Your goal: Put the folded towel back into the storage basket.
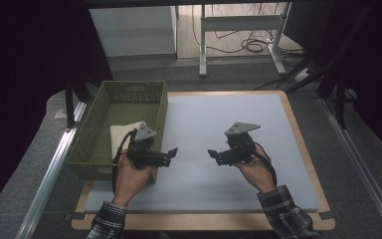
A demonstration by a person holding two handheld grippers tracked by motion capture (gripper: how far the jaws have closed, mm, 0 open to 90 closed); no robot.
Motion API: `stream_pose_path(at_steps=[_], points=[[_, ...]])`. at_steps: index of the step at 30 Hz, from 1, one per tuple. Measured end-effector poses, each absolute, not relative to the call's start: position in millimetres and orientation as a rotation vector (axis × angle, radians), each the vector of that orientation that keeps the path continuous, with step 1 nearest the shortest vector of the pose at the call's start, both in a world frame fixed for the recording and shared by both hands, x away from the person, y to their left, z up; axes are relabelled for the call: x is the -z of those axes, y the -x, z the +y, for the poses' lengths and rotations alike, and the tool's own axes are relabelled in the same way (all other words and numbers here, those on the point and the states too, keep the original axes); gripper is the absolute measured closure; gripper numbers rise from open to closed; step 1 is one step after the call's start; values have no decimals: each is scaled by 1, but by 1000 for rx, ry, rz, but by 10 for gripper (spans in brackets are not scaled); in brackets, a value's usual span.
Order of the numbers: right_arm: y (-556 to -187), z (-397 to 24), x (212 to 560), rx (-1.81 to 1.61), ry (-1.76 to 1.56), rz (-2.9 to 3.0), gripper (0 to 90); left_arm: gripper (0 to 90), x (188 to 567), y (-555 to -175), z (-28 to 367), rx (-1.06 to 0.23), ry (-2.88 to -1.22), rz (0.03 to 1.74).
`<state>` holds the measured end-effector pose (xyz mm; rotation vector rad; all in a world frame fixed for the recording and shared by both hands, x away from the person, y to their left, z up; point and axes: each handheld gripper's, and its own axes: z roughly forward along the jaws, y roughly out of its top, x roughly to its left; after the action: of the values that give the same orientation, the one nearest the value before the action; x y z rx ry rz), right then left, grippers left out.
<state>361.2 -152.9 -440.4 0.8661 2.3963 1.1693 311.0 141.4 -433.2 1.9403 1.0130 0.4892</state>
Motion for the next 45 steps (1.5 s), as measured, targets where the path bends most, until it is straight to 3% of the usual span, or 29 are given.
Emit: stream_pose_path(at_steps=[17, 45], points=[[-332, -201, 460, -1120, -912, 2376, 93, 11, 467, -283, 88, -468, -1981, 860], [-295, -237, 535, -989, -996, 2410, 39, 14, 546, -260, 86, -480, -2127, 929]])
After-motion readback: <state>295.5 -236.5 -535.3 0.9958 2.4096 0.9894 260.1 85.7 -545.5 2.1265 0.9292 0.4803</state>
